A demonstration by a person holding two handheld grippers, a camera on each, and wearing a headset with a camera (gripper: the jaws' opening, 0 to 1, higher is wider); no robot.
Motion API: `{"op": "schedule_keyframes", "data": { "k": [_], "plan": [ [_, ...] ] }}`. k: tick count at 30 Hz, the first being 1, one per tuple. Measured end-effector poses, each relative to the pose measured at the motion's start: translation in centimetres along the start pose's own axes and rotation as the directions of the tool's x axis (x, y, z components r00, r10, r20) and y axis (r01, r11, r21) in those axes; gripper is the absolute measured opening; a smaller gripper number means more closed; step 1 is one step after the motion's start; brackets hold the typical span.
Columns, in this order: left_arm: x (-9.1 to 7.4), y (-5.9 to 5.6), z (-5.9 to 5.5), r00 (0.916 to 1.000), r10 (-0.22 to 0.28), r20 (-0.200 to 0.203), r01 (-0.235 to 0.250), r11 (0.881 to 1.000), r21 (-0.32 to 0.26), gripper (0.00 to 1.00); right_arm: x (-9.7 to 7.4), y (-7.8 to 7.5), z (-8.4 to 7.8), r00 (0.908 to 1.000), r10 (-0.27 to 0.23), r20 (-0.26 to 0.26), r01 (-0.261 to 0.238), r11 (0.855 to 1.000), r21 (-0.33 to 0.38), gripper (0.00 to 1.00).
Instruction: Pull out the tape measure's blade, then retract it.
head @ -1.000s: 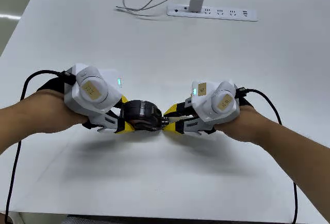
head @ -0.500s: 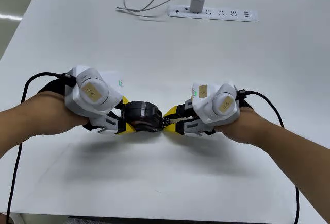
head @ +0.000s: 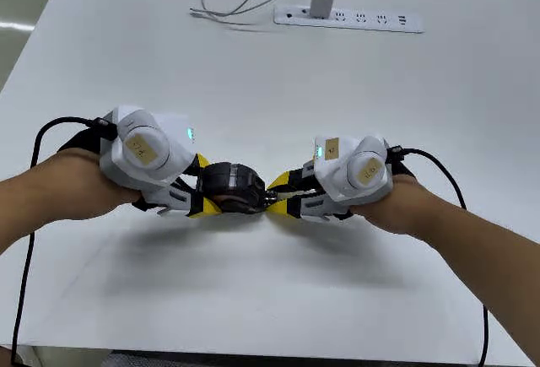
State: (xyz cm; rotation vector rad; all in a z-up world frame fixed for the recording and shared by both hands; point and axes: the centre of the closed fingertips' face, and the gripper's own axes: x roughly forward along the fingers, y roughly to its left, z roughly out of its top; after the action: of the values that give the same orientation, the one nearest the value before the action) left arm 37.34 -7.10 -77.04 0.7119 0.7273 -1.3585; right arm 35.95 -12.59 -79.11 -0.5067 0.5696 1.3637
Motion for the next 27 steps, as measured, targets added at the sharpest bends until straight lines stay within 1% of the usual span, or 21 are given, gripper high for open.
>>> {"op": "schedule_keyframes", "data": {
  "k": [3,5,9,17,27],
  "plan": [
    [0.0,0.0,0.0,1.0000,-0.008,0.004,0.008,1.000,-0.007,0.26,-0.1,0.0,0.0,1.0000,-0.001,0.001,0.001,1.000,0.004,0.10],
    [0.0,0.0,0.0,0.9999,-0.012,0.009,0.012,1.000,0.000,0.26,-0.2,0.1,0.0,1.0000,-0.002,0.007,0.002,1.000,0.007,0.10],
    [0.0,0.0,0.1,0.9999,-0.009,0.008,0.009,1.000,-0.004,0.26,-0.6,0.0,-0.3,0.9999,-0.008,0.014,0.008,1.000,0.017,0.10],
    [0.0,-0.1,0.1,0.9999,-0.007,0.015,0.007,1.000,-0.011,0.26,-1.7,0.1,-1.0,0.9999,-0.010,0.012,0.010,1.000,0.028,0.10],
    [0.0,-0.1,0.1,0.9999,-0.005,0.011,0.005,1.000,-0.010,0.26,-2.5,0.0,-1.7,0.9998,-0.019,0.002,0.019,0.999,0.040,0.10]
  ]
}}
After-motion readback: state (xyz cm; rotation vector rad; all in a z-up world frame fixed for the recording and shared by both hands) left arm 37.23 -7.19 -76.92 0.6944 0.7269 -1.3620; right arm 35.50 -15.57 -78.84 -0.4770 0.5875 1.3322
